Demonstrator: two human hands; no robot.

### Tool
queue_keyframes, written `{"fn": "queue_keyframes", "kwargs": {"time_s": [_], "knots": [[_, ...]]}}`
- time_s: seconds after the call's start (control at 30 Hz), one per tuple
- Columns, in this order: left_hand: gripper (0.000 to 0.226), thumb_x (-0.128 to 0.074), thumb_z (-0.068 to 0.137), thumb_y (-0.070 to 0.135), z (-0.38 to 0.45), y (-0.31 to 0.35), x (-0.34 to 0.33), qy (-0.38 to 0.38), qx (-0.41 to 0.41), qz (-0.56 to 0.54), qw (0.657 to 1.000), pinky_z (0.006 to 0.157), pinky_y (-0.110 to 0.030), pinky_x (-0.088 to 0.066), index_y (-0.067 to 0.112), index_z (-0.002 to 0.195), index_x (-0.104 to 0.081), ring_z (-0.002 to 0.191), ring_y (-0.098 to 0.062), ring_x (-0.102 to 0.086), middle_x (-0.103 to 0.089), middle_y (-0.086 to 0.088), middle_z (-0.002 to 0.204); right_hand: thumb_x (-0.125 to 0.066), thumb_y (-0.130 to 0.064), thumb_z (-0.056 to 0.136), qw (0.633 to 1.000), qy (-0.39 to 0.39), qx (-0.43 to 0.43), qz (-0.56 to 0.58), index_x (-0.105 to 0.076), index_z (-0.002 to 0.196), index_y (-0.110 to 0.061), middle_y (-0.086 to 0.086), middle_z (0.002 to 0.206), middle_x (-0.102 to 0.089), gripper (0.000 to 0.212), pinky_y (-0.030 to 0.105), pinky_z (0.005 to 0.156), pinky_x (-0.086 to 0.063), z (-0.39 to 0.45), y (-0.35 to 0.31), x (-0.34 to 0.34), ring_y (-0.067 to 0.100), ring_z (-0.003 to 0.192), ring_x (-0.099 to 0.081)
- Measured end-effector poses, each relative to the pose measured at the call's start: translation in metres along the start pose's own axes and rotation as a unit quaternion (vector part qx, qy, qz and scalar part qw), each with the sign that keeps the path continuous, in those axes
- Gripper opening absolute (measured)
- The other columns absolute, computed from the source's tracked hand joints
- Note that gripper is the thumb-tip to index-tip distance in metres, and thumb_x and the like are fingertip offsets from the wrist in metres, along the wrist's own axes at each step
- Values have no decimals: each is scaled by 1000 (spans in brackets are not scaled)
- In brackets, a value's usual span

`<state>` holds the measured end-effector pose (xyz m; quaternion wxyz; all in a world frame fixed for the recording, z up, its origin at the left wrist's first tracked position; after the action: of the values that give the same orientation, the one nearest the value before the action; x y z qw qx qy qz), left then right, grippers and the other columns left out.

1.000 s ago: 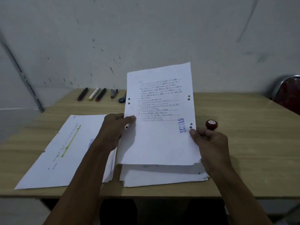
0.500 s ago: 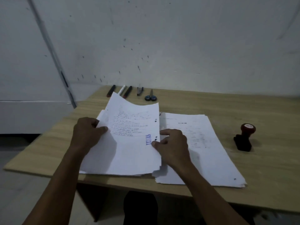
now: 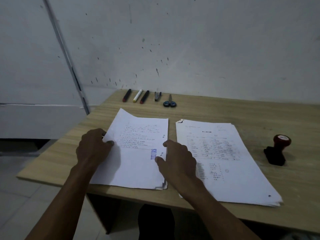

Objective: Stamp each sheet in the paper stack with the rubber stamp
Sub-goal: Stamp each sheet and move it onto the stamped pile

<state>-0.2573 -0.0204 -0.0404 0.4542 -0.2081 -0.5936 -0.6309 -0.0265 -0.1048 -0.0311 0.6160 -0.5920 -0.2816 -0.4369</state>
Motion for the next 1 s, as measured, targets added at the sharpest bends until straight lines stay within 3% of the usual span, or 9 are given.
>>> {"fn": "queue_keyframes", "kwargs": {"time_s": [0.07,0.13,0.4,0.63,0.83,0.9,1.0], "knots": [[49,-69,83,35,-1,-1,-1,6,12,8,1000,93,-44,-44,17,127,-57,120,-33,-52,-60,-10,127,-58,-41,94,1000,4,10,-3,-46,130,-24,-1,129,-53,42,35,92,-42,-2,-2,2,22,119,-52],[54,-64,87,35,-2,2,0,5,19,1,1000,96,-45,-42,14,134,-50,123,-34,-49,-59,-13,129,-58,-41,94,1000,2,13,-1,-44,132,-22,0,129,-53,44,35,93,-43,-3,-5,0,23,118,-53],[42,-60,92,29,-5,18,-1,-12,15,24,1000,80,-38,-38,7,126,-50,114,-36,-53,-59,-15,124,-64,-39,90,999,-8,14,49,-45,121,-21,1,120,-58,41,36,90,-51,-4,-10,-5,21,108,-58],[57,-65,87,36,-14,33,-9,7,9,76,997,98,-51,-36,7,132,-45,123,-44,-39,-42,-24,134,-62,-35,93,995,5,38,92,-40,131,-19,2,128,-44,47,33,95,-42,-7,2,5,20,121,-44],[47,-72,83,20,-40,78,-26,66,-103,-110,986,94,-43,-45,9,126,-55,112,-36,-54,-44,-18,133,-60,-44,91,993,107,58,12,-47,136,-24,-3,131,-51,50,35,93,-44,-10,34,38,18,123,-45],[40,-72,83,21,-49,98,-35,61,-149,-140,977,89,-44,-51,12,120,-60,104,-30,-61,-50,-13,128,-63,-39,90,989,139,49,17,-54,133,-23,-2,129,-56,47,34,94,-44,-9,52,51,18,122,-48],[31,-72,82,19,-65,132,-54,33,-222,-171,959,75,-35,-54,14,112,-65,90,-19,-64,-56,-7,119,-70,-23,86,979,194,66,13,-65,118,-15,2,109,-63,33,34,80,-48,-7,85,68,22,108,-56]]}}
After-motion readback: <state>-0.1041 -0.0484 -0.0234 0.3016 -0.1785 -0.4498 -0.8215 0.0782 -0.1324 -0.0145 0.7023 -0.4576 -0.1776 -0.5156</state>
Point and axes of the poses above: each hand's wrist, its own z-axis towards the middle knuckle, its own x-axis out of the back of the hand, y = z × x, the point moved 3 cm from there along z, towards the middle knuckle
